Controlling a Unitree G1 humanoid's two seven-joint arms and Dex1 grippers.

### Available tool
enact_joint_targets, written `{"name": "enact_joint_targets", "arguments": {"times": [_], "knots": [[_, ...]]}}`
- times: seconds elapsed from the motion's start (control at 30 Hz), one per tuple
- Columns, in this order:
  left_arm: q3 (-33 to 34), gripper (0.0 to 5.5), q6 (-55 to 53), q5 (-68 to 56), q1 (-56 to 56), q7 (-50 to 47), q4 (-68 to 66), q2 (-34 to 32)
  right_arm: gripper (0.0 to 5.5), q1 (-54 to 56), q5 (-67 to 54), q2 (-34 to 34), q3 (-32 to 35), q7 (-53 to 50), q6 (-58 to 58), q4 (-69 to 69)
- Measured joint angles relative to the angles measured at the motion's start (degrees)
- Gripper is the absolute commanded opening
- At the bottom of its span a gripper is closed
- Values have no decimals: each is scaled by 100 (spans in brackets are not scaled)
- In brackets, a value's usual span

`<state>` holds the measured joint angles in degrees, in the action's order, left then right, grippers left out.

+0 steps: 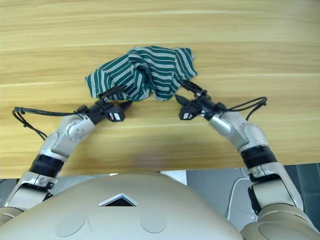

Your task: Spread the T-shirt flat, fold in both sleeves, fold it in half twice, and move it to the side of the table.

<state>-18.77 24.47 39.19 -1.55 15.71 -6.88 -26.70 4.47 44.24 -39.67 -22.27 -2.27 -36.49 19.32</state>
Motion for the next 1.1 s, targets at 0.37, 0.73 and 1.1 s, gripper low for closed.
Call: {"name": "enact_joint_targets", "arguments": {"times": [0.37,0.73,1.1], "knots": [[-245,51,120,-128,83,-54,135,-189,340,165,97,-17,-124,-180,76,232],[-282,0,168,-249,161,-306,8,-192,303,929,430,258,-635,-595,201,939],[38,0,-30,-534,21,-548,-18,-255,131,985,170,257,-745,-708,-8,1243]]}}
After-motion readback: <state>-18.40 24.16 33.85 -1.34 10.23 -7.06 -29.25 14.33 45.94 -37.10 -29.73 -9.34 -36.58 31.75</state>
